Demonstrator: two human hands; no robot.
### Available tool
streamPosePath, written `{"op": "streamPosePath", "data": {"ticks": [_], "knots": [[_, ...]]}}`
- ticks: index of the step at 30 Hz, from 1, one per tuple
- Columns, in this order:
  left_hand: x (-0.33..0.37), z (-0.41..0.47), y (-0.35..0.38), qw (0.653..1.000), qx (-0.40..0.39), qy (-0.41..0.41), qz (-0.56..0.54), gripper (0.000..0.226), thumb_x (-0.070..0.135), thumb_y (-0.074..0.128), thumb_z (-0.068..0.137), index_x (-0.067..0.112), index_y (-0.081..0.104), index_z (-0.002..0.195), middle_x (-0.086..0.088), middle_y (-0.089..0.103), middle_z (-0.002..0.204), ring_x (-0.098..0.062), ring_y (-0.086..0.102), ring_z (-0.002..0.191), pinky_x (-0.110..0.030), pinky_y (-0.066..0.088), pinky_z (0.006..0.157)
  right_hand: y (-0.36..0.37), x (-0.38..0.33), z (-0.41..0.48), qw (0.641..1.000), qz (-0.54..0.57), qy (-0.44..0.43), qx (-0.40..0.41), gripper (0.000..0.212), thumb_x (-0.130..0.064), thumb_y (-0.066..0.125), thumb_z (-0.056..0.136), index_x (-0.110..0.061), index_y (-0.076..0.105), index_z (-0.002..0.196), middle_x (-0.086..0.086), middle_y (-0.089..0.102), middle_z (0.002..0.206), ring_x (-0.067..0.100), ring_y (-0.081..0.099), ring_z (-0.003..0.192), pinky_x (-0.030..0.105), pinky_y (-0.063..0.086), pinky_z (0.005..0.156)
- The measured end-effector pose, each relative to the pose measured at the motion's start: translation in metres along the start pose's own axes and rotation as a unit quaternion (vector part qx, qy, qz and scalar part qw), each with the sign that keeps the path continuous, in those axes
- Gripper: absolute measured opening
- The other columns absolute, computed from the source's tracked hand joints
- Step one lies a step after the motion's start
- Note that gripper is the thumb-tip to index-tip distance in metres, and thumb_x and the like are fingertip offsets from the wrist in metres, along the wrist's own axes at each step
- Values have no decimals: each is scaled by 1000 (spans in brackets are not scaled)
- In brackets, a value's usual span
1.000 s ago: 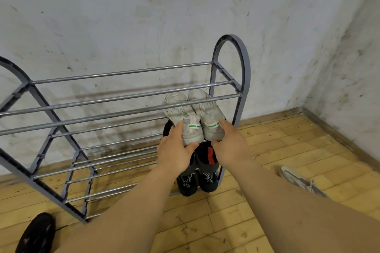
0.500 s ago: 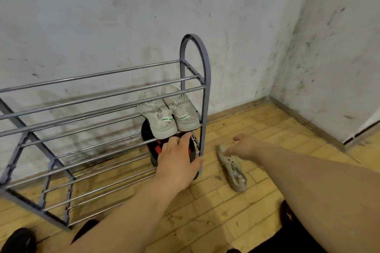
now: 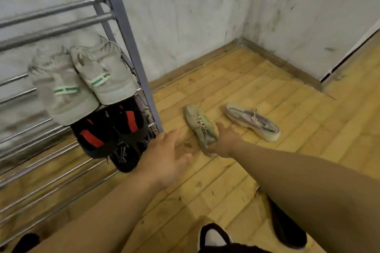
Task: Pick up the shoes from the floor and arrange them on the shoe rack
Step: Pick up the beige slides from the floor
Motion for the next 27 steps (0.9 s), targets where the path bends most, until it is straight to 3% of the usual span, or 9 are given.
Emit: {"op": "streamPosePath", "data": {"ticks": [5, 9, 14, 17, 19, 22, 25, 27], "knots": [[-29, 15, 30, 999, -21, -35, -18, 78, 55, 60, 97, 39, 19, 161, 5, 24, 164, -21, 31, 149, -43, 41, 113, 68, 1, 48, 999, 37, 18, 9, 113, -57, 77, 82, -38, 0, 162, 9, 7, 168, 41, 24, 149, 50, 35, 116], [-41, 7, 43, 998, -46, -33, -34, 76, 46, 63, 99, 39, 21, 162, 9, 24, 164, -17, 29, 150, -38, 39, 112, 80, 11, 58, 995, 61, 5, 80, 85, -35, 67, 93, -36, 16, 161, 9, 32, 153, 36, 45, 131, 47, 48, 104], [-2, 5, 31, 999, -39, 19, -21, 72, 45, 62, 98, 43, 24, 159, 12, 25, 162, -14, 31, 150, -39, 40, 115, 62, 42, 25, 985, 140, -16, 100, 77, -27, 62, 93, -39, 24, 158, 2, 39, 139, 31, 56, 118, 38, 55, 87], [42, -4, 13, 992, -66, 99, 33, 74, 45, 61, 99, 42, 21, 161, 12, 26, 163, -11, 31, 149, -37, 36, 117, 42, 83, -33, 972, 198, -8, 127, 76, -36, 65, 94, -38, 27, 159, 3, 42, 144, 29, 54, 124, 38, 52, 97], [81, -17, -2, 971, -127, 170, 110, 75, 47, 59, 100, 43, 15, 161, 12, 26, 162, -9, 33, 146, -33, 37, 115, 27, 124, -88, 964, 222, 15, 147, 78, -43, 71, 91, -38, 31, 158, 2, 45, 144, 25, 51, 127, 34, 46, 103], [150, -41, -16, 910, -173, 268, 264, 76, 54, 55, 100, 46, 9, 160, 13, 35, 153, -7, 40, 135, -27, 38, 107, 12, 194, -180, 947, 251, 78, 184, 78, -43, 76, 87, -37, 38, 156, 0, 49, 143, 21, 52, 126, 30, 43, 102], [225, -71, -7, 846, -188, 335, 370, 77, 59, 53, 98, 45, 8, 160, 7, 31, 160, -14, 34, 145, -33, 36, 114, 16, 255, -265, 916, 283, 137, 249, 78, -43, 78, 86, -36, 42, 154, -3, 51, 141, 19, 53, 125, 35, 46, 105], [267, -88, 11, 823, -191, 368, 388, 76, 61, 53, 98, 43, 14, 160, 5, 31, 162, -17, 34, 148, -36, 37, 115, 27, 290, -309, 894, 300, 171, 285, 75, -38, 79, 87, -33, 43, 154, -3, 51, 140, 15, 53, 118, 30, 44, 98]]}}
Point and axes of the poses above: each hand's wrist, its own z-axis towards the middle knuckle, its own y-axis out of the palm, x = y × z, the point moved 3 cm from there along z, towards the middle knuckle
